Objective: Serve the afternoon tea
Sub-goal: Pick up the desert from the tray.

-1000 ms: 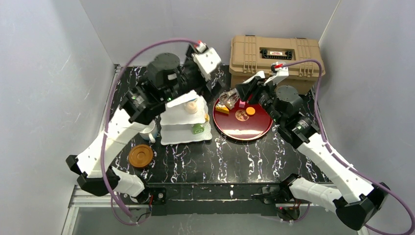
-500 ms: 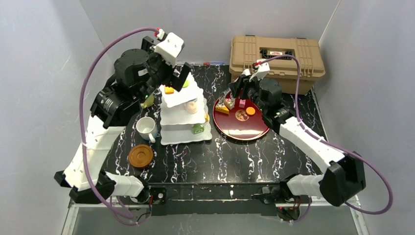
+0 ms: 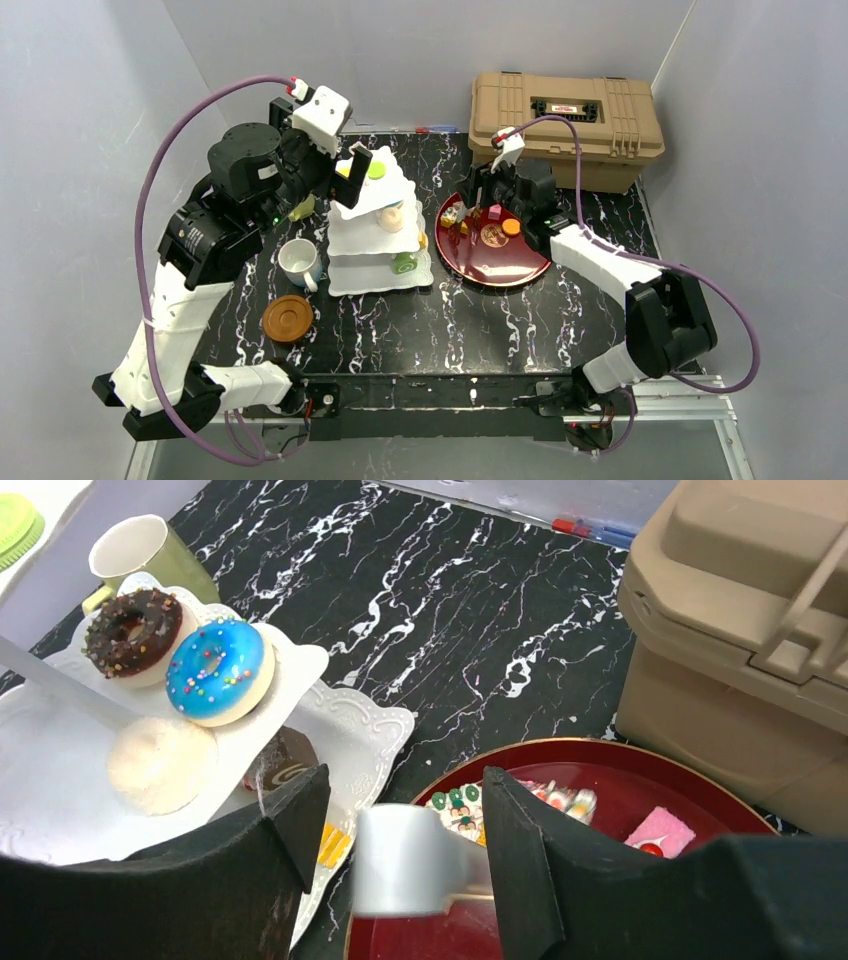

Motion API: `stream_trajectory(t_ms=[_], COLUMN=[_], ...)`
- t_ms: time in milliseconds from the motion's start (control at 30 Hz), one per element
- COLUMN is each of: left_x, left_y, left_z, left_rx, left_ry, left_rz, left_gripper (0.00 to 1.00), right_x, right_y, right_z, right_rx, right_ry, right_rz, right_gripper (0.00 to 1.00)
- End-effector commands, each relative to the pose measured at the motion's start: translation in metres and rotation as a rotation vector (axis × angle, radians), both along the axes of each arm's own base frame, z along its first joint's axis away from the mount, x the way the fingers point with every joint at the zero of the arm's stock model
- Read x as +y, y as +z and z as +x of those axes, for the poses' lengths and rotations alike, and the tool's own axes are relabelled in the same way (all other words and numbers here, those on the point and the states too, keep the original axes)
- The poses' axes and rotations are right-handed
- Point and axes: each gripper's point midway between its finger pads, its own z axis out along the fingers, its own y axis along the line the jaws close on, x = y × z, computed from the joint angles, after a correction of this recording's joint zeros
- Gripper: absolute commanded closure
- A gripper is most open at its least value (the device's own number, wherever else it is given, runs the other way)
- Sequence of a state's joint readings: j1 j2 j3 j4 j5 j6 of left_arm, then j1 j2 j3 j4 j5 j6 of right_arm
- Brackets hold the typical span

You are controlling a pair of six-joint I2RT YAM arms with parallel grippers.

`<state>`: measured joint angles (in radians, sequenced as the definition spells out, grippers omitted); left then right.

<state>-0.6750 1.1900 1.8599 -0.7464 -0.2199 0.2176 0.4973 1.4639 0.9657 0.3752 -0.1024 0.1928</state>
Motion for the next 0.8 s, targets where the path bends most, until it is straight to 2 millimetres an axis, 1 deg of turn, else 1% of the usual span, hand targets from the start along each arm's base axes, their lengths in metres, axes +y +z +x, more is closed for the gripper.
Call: stream_trajectory(t_ms=[0,100,200,333,467,567,667,767], left_x=[0.003,0.004,0.004,0.002,0.000,-0.002,-0.003,-0.003], left_y=[-0.002,-0.002,0.002,0.008,0.011,0.010,0.008,0.006], left_z=[-0.007,-0.006,-0.005,-0.001,0.002,0.003,0.004,0.005], left_rx=[0.012,0.009,-0.004,-0.020,-0.030,-0.027,-0.026,-0.020], left_ry=[-0.007,-0.003,-0.001,-0.001,0.003,0.001,0.002,0.002], left_rz=[-0.013,-0.007,-0.012,-0.021,-0.028,-0.030,-0.031,-0.032], left_gripper=[0.02,0.02,0.02,0.02,0.02,0.02,0.02,0.02], right_x=[0.007,0.007,0.006,0.000,-0.002,-0.003,-0.002,-0.001], right_y=[0.011,0.007,0.002,-0.014,-0.028,-0.042,-0.046,-0.046], right_z=[0.008,0.011,0.009,0.007,0.007,0.010,0.014,0.019], right_rx=[-0.101,-0.102,-0.084,-0.036,0.013,0.087,0.117,0.114], right_ry=[0.052,0.050,0.052,0.038,0.044,0.041,0.039,0.026], right_rz=[0.006,-0.008,-0.020,-0.070,-0.125,-0.181,-0.198,-0.197], right_gripper=[0.34,0.35,0.37,0.40,0.39,0.38,0.36,0.33])
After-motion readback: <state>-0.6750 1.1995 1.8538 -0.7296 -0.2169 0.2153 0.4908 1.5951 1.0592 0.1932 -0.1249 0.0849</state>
